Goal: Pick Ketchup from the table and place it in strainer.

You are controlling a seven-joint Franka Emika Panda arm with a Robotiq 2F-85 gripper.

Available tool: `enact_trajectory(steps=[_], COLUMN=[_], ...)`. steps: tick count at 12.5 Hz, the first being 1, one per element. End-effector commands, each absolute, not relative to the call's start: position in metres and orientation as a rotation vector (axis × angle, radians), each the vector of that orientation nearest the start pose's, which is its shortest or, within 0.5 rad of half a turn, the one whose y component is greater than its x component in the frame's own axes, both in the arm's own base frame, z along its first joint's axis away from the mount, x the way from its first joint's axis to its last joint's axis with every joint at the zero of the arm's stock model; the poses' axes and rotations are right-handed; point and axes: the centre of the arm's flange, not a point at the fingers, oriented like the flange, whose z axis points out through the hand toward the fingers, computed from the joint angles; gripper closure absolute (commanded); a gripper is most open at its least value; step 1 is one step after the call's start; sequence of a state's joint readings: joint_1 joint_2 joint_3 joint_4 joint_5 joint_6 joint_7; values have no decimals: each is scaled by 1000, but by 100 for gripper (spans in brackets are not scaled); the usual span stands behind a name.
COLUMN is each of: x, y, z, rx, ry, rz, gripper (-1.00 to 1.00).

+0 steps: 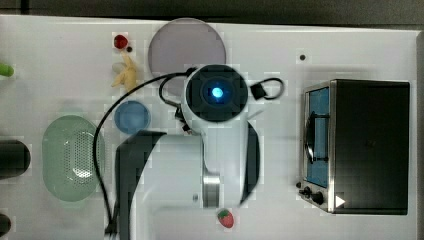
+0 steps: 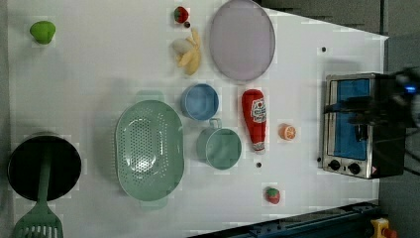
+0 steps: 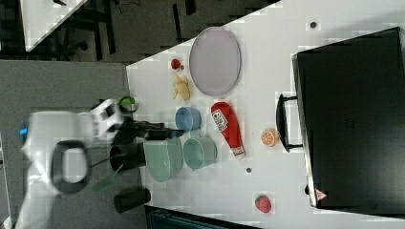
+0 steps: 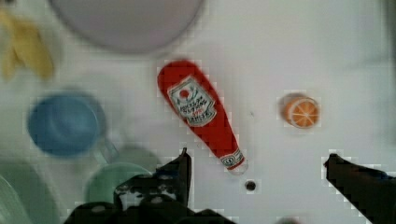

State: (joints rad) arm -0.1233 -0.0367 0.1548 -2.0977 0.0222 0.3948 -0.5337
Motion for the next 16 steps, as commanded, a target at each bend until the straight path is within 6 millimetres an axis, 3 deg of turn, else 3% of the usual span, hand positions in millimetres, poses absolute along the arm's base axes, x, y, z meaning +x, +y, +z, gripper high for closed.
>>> enact_trajectory(steps=[1,3,9,16], x=[522,521,519,515], y=[32,31,39,41], z=[388,354,265,186], rx=[-3109,-3095,-3068,-3035], ry=[-269,-386,-405,-392], rz=[118,93,89,157], gripper=[-100,-100,-100,-100])
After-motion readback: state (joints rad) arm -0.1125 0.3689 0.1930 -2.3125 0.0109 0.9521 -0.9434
